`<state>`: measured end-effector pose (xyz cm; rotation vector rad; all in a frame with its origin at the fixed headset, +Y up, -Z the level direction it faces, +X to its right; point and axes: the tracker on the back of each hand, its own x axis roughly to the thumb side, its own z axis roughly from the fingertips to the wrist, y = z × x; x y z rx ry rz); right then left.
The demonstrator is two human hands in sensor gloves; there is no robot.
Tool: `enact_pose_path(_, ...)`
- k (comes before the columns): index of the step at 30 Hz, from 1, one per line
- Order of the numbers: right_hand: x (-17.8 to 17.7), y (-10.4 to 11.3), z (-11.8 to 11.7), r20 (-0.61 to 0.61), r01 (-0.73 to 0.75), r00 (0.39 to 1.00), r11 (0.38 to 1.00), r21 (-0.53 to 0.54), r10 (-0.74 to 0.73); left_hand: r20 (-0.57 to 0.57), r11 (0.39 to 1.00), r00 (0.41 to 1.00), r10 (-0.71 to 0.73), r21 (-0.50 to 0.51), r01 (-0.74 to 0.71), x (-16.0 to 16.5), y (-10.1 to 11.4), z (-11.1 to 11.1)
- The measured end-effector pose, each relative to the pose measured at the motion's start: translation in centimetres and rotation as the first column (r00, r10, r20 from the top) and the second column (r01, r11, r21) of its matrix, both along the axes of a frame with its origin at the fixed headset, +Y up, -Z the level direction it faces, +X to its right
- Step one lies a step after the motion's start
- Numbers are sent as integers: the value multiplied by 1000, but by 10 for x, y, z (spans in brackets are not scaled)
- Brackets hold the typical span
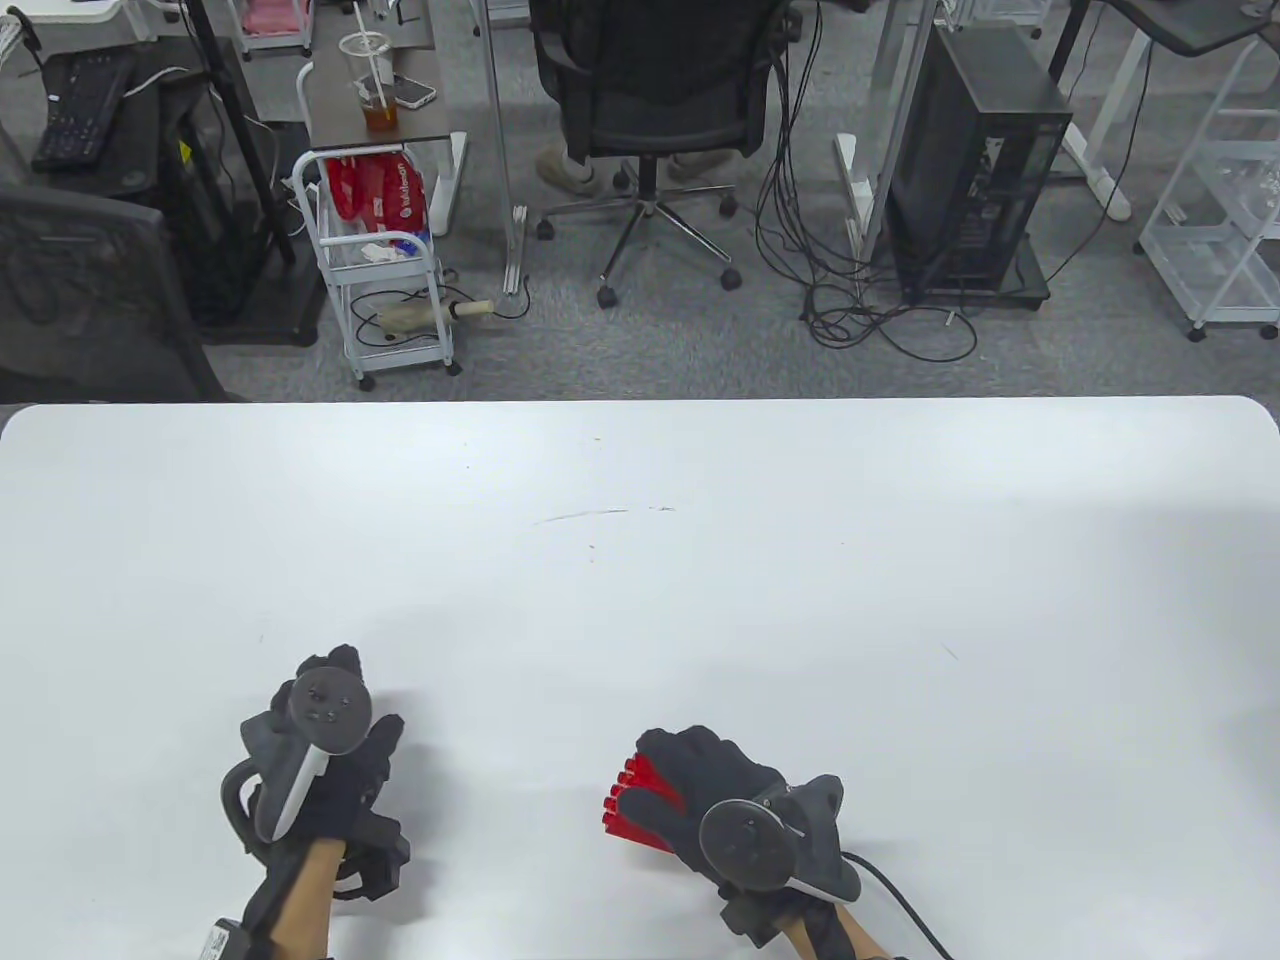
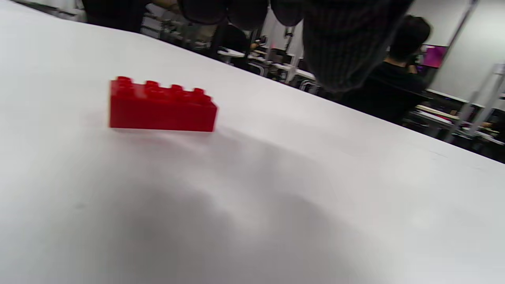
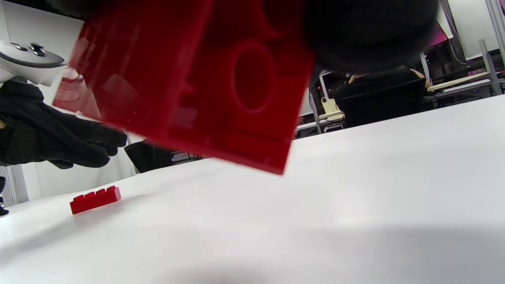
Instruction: Separate stacked toy bricks from each other
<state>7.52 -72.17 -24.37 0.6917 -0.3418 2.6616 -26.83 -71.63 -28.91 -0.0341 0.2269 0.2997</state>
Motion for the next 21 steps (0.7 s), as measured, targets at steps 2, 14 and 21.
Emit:
enact_pose_path(2,1,0,0,5,4,1000,1000,9,-4,91,999,996,-6,38,2,15,3,5)
enact_pose_path(14,0,0,2,7,9,1000,1000,23,-9,611,996,792,13,64,-66,89,3,37)
enact_pose_path(21,-6,-1,5,-35,-17,999,1000,3,17,702,975,688,184,-40,-220,110,-5,46)
